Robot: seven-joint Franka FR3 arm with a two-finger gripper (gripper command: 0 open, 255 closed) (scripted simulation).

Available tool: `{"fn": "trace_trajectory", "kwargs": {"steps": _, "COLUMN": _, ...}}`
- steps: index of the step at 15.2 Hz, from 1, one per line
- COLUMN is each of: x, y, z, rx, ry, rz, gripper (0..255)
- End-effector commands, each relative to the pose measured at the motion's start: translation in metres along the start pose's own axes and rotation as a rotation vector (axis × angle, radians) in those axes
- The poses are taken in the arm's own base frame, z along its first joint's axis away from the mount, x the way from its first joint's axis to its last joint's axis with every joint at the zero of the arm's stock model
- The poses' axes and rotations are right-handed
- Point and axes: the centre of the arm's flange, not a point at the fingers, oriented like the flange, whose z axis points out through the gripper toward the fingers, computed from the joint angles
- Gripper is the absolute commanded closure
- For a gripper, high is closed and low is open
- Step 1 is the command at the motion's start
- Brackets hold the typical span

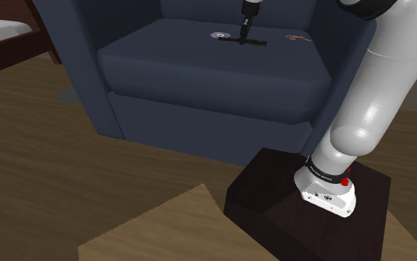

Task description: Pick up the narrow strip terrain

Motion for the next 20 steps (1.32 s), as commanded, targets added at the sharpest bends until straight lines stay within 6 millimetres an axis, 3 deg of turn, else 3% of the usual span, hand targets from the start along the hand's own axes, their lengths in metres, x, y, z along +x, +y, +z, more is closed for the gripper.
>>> {"fn": "trace_trajectory", "kwargs": {"steps": 1, "x": 0.0, "y": 0.0, "z": 0.0, "rx": 0.001, "ry": -0.001, "rz": 0.0, "gripper": 255}}
{"fn": "trace_trajectory", "kwargs": {"steps": 3, "x": 0.0, "y": 0.0, "z": 0.0, "rx": 0.001, "ry": -0.001, "rz": 0.0, "gripper": 255}}
{"fn": "trace_trajectory", "kwargs": {"steps": 18, "x": 0.008, "y": 0.003, "z": -0.078, "rx": 0.001, "ry": -0.001, "rz": 0.0, "gripper": 255}}
{"fn": "trace_trajectory", "kwargs": {"steps": 20, "x": 0.008, "y": 0.003, "z": -0.079, "rx": 0.001, "ry": -0.001, "rz": 0.0, "gripper": 255}}
